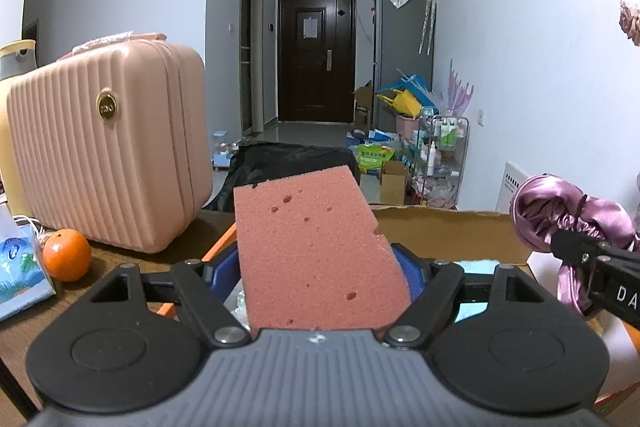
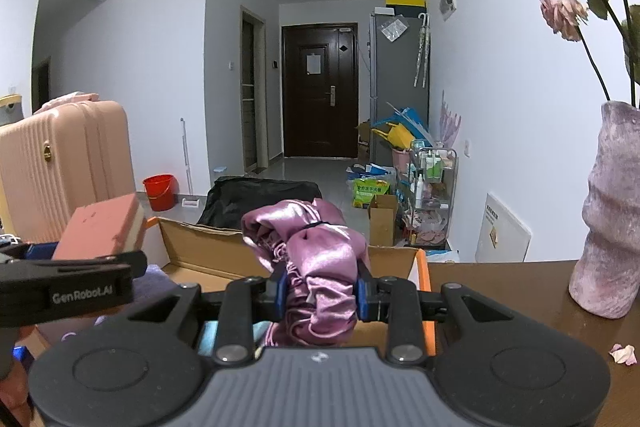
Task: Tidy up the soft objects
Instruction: 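Lower the right tool into the box and open it while the left tool releases the sponge there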
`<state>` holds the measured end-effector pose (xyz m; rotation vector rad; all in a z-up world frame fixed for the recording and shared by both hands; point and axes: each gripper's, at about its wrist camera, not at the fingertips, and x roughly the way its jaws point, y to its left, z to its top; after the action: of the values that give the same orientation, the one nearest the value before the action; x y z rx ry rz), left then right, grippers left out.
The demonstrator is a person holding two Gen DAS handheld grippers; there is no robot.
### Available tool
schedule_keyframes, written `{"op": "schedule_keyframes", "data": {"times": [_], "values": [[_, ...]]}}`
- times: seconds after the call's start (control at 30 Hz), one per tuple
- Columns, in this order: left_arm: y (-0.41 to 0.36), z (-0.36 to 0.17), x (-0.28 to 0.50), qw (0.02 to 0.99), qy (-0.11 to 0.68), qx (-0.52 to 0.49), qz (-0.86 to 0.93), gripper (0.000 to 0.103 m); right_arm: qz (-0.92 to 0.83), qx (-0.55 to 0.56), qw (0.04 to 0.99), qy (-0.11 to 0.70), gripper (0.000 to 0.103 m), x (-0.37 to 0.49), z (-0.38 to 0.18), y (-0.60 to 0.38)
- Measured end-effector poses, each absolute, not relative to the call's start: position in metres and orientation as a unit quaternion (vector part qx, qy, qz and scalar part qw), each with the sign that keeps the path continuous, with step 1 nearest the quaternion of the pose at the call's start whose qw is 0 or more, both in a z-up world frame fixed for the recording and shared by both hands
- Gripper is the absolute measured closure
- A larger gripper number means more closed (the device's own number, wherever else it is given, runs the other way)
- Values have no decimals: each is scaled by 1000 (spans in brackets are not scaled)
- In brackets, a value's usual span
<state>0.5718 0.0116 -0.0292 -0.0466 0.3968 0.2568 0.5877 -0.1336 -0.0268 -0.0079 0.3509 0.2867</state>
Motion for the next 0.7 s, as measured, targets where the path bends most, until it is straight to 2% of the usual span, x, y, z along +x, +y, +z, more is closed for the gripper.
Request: {"op": "schedule_keyframes", "data": {"times": [0.17, 0.27, 0.33, 0.37, 0.4, 0.47, 0.7], "values": [[12, -31, 571, 973, 194, -19, 126, 23, 143, -5, 974, 176, 71, 589, -28, -134], [12, -31, 570, 973, 192, -19, 129, 20, 144, -4, 972, 183, 65, 590, -31, -134], [14, -32, 570, 972, 193, -23, 134, 18, 140, -2, 973, 184, 50, 591, -31, -135], [15, -32, 570, 972, 193, -26, 134, 13, 135, 0, 974, 181, 31, 591, -31, -136], [17, -32, 569, 971, 192, -29, 136, 3, 132, 1, 975, 177, 13, 589, -31, -136], [19, -31, 569, 971, 188, -35, 145, 0, 127, 3, 977, 169, 0, 587, -30, -136], [28, -30, 568, 968, 187, -55, 158, 0, 126, 1, 976, 176, 0, 588, -31, -135]]}}
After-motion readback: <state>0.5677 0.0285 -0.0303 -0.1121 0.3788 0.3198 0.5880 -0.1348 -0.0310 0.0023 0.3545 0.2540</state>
